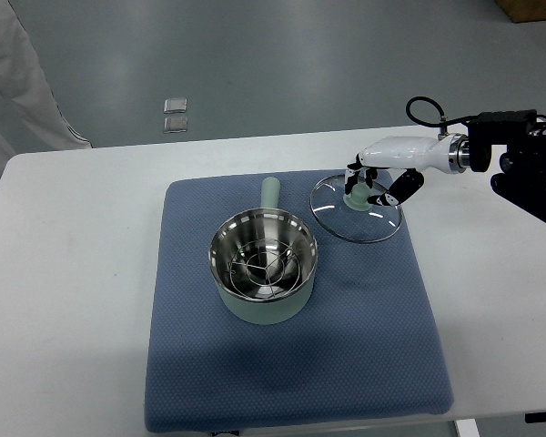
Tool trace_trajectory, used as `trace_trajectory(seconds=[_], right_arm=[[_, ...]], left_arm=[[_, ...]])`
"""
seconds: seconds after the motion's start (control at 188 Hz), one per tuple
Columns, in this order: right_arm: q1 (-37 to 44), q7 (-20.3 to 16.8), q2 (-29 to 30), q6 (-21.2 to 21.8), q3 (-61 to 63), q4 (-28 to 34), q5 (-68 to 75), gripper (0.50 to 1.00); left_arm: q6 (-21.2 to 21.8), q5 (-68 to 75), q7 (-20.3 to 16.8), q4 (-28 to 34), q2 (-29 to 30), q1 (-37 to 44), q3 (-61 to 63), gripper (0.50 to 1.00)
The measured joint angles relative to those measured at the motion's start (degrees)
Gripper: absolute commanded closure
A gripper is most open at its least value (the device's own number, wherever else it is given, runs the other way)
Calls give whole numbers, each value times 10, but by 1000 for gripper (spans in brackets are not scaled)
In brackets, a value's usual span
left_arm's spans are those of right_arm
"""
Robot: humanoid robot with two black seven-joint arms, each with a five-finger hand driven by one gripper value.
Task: Open lid and place right of pot
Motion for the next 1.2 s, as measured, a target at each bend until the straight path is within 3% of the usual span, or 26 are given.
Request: trace_trajectory(seconds=[0.368,0.421,0.527,0.602,1.007,1.145,1.199], right_arm=[[-26,0,6,-17,0,0,-5,969],[-27,0,6,-18,0,0,-5,940],[-27,0,6,-18,0,-1,-3,824],[-27,0,5,-18,1,-1,0,789],[-27,0,-2,-9,10,4,16,656],[-17,0,-5,4,13,4,83,638],[-13,0,-7,11,13,2,124,609]], left_arm=[[0,0,0,0,0,0,0,500],[0,0,0,0,0,0,0,500],[0,0,0,0,0,0,0,500],[0,0,0,0,0,0,0,500],[0,0,0,0,0,0,0,500],[0,0,0,0,0,0,0,500],[0,0,0,0,0,0,0,500]])
